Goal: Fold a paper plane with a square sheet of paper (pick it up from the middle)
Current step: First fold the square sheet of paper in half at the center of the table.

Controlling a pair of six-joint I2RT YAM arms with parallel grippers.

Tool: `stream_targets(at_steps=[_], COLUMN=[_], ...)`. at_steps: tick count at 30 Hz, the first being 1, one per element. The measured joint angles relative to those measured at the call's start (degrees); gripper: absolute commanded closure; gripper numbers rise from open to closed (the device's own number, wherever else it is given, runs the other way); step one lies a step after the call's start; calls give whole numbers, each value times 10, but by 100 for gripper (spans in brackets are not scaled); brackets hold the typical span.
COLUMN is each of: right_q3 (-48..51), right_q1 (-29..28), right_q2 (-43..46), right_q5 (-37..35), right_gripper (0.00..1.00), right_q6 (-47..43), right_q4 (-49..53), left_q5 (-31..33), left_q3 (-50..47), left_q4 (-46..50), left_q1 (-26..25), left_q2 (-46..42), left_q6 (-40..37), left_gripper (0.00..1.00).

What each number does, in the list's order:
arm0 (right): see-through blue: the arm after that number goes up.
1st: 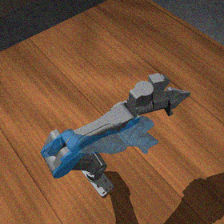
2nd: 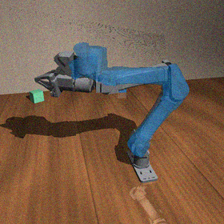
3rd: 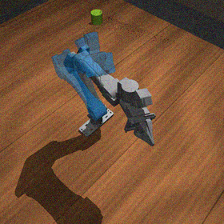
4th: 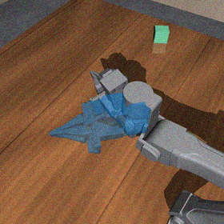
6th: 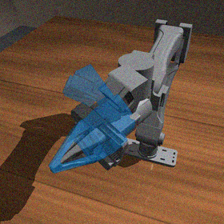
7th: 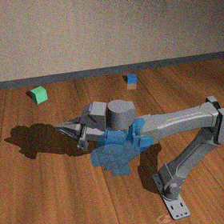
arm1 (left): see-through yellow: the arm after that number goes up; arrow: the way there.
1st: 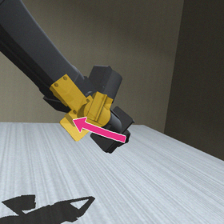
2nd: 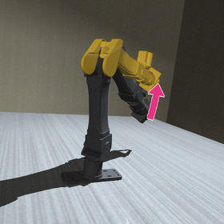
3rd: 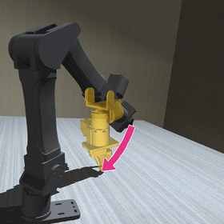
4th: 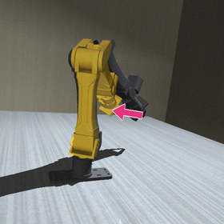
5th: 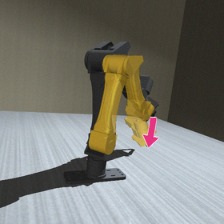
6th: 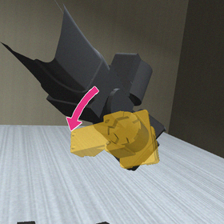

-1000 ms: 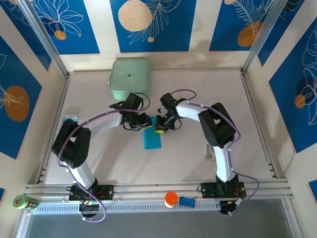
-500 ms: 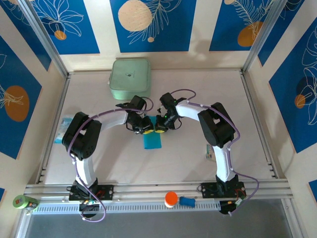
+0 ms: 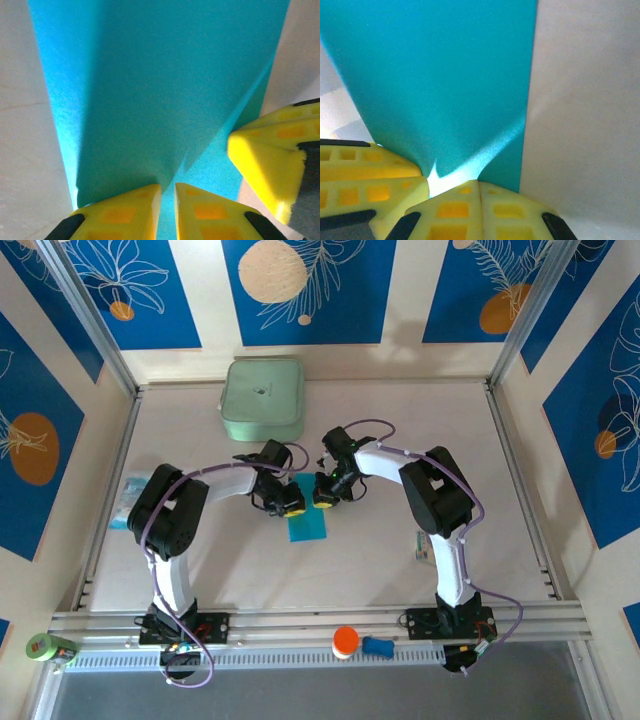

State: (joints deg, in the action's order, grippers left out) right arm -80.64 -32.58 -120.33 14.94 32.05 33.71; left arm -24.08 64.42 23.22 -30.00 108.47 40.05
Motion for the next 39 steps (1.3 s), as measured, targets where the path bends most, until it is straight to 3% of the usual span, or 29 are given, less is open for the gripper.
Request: stream_targets(at_steps=[7,13,20,28,39], right_q3=[-1,-8,-15,-21,-41], right_q1=[1,2,2,2,5], right_q2=[-1,-4,-7,-10,-22], right_q5=[0,-4,-6,-6,-6], right_gripper=[97,97,97,98,98], right_q6=[-9,-19,-25,-26,-55], right_q4=[2,10,19,26,51], left_q5=[-40,-35,-34,-31,8], left_q3=[-52,-107,-118,-70,-98], left_q4=[-52,-53,-76,-146,-148], left_q1=[30,63,59,17,47], left_q2=[-21,-71,-111,-46,-46], left_q6=[-31,-47,-21,32,29], left_gripper=[80,80,82,82,82])
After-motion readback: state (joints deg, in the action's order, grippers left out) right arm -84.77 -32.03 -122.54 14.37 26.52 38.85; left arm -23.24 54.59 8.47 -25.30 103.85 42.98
